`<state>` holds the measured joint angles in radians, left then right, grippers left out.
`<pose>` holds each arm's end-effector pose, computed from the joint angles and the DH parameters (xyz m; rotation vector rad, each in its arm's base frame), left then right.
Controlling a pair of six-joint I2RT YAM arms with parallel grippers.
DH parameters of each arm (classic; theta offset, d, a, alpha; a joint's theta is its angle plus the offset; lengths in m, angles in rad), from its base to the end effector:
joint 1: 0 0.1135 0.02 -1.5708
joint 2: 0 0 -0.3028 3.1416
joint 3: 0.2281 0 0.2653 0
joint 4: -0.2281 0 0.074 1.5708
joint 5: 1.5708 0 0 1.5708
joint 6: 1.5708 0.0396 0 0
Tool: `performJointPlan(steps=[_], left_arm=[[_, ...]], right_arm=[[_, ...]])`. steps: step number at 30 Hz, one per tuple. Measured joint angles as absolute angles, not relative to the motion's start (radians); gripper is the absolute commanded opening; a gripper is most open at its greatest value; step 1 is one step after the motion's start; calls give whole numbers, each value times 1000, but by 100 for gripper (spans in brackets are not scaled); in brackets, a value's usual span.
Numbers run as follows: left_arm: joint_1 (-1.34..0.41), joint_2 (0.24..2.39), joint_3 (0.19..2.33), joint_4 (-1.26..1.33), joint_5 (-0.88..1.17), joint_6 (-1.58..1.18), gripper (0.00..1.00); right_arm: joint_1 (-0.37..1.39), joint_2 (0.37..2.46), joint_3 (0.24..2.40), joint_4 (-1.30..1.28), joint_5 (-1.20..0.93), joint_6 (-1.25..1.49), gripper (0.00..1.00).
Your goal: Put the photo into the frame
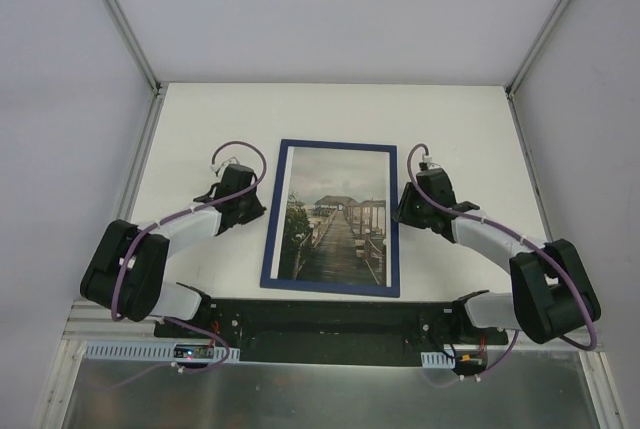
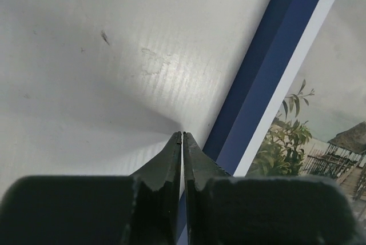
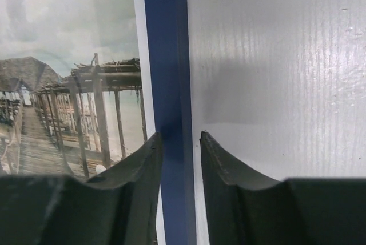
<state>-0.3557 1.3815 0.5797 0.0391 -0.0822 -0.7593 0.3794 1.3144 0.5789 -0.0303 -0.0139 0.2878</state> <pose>0.2522 -0.0902 0.1885 -0.5171 2.3193 -0.4546 0.2385 0.0957 0.1988 -0.1151 2.3600 0.3449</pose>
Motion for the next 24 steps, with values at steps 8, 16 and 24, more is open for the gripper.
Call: performJointPlan(steps=[8, 16, 24], left_arm=[[-394, 1419, 596, 41, -107, -773, 0], [-406, 1511, 682, 45, -118, -765, 0], [-406, 1544, 715, 47, -131, -751, 6]], right_arm=[[390, 1388, 643, -42, 13, 286, 20], [389, 1499, 751, -52, 26, 275, 18], [388, 1518, 775, -65, 46, 264, 38]])
